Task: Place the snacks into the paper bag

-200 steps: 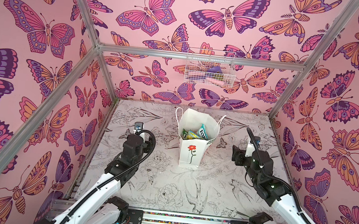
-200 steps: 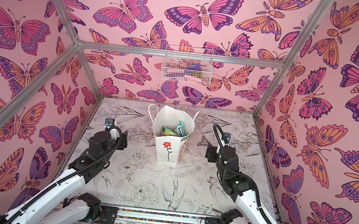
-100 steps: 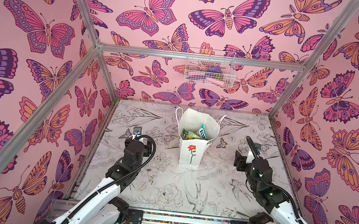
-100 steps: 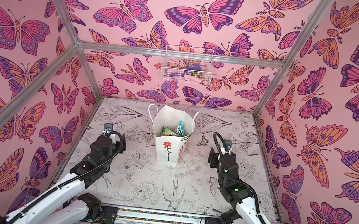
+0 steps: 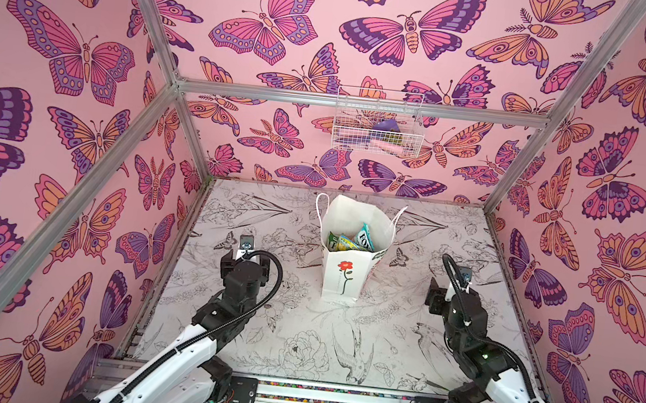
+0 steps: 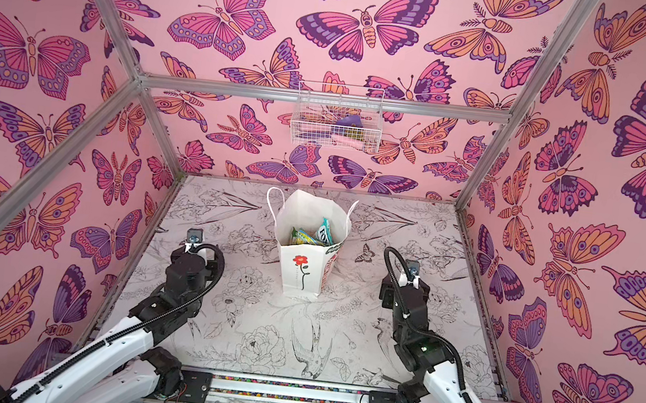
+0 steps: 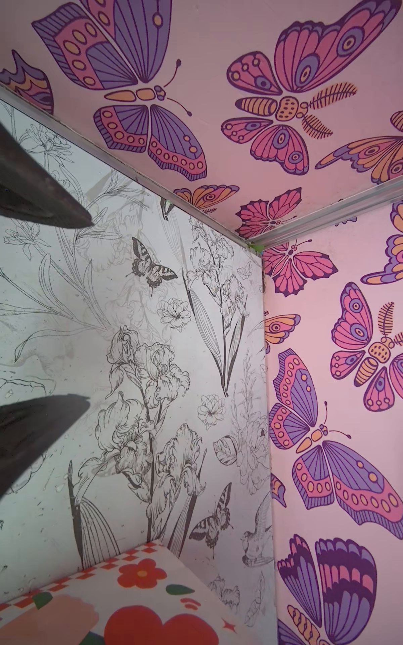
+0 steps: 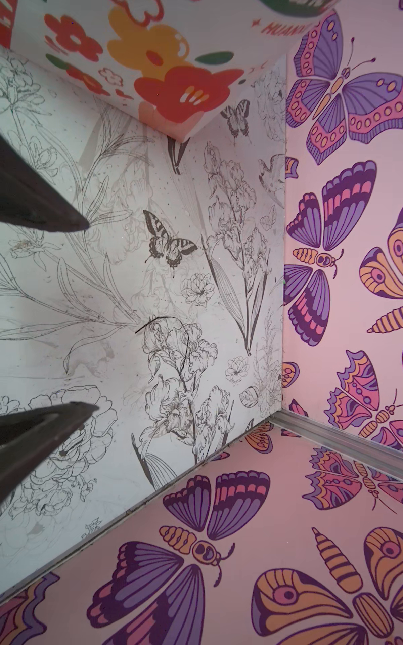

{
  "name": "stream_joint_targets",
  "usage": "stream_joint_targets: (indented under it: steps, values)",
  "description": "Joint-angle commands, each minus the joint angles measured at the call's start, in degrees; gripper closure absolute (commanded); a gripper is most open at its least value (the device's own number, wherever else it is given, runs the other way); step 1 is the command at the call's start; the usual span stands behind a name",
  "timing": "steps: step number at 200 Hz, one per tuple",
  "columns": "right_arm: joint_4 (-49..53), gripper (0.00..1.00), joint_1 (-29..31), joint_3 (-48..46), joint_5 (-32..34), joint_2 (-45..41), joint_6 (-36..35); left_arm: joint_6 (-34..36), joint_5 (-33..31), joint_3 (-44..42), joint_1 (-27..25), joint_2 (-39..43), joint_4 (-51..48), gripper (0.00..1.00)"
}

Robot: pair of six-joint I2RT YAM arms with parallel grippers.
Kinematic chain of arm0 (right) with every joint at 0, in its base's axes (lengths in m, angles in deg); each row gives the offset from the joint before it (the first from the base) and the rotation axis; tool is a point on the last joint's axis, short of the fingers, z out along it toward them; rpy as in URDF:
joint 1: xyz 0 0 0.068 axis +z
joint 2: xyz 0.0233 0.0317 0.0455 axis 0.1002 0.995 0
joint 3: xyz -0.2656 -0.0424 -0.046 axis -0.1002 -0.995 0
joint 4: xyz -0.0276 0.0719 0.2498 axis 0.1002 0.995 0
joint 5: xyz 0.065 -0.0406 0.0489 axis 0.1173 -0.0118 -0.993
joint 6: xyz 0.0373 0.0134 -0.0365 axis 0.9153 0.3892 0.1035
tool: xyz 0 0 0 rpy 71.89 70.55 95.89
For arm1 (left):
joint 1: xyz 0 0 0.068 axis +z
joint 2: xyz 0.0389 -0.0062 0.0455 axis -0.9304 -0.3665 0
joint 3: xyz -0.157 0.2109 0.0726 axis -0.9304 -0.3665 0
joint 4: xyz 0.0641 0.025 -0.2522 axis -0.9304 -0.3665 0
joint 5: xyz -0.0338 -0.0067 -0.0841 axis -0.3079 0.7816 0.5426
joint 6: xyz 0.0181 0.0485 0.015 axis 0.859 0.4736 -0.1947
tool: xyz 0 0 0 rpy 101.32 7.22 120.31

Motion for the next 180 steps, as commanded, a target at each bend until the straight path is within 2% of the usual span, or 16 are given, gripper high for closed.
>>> stream_joint_targets:
  steps: [1,44,56,180]
  values:
    - [-1.2,0.22,-0.4,-1.2,2.4,-1.1,-1.0,1.1,-4.2,-1.9,-0.6,0.8,1.7,0.23]
    - [-2.5,0.17,-0.4,-3.1,4.4,-3.1,-1.0,1.9,-6.4,-4.4,-1.2,0.9,4.0,0.23]
    - [-2.9,0.00,-0.4,-3.5,5.0,-3.2,-2.5,2.1,-7.0,-5.0,-1.2,1.0,4.5,0.23]
    - [-2.5,0.01,-0.4,-7.6,4.1,-4.3,-4.2,2.6,-9.3,-12.3,-1.6,3.9,6.8,0.23]
